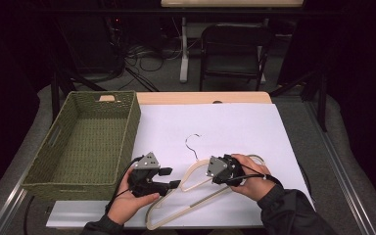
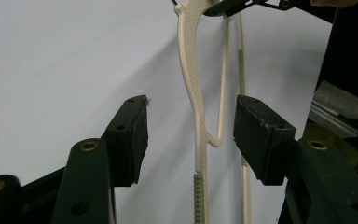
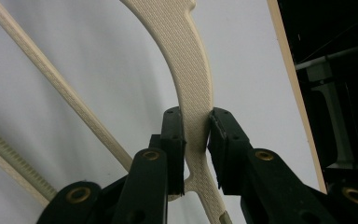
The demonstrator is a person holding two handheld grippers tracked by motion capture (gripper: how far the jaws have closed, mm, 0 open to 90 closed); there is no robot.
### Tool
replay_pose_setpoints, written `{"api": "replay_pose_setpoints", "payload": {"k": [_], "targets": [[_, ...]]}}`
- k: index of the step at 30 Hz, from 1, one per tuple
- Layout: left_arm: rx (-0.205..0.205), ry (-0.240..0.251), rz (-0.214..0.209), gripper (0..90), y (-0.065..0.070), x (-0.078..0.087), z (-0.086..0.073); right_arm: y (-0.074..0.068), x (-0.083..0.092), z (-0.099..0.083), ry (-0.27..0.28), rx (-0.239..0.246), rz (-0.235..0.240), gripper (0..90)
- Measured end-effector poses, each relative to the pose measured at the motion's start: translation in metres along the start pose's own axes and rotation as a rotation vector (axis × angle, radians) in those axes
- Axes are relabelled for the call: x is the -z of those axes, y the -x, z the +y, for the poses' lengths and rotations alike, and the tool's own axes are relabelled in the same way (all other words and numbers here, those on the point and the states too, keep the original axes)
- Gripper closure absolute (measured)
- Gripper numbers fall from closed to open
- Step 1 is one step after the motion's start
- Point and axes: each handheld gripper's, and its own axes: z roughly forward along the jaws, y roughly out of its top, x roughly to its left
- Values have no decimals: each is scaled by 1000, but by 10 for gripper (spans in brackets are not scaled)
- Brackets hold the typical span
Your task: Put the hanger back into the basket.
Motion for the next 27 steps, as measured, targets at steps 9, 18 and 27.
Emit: {"api": "replay_pose_setpoints", "payload": {"k": [9, 18, 27], "targets": [[23, -19, -45, 476, 0, -15, 2, -1, 0, 0, 7, 9, -6, 766], [32, -64, -95, 516, -1, -30, 3, -1, 1, 1, 9, 14, -18, 766], [85, -86, -178, 571, -4, -42, 3, -2, 1, 1, 9, 14, -19, 766]]}}
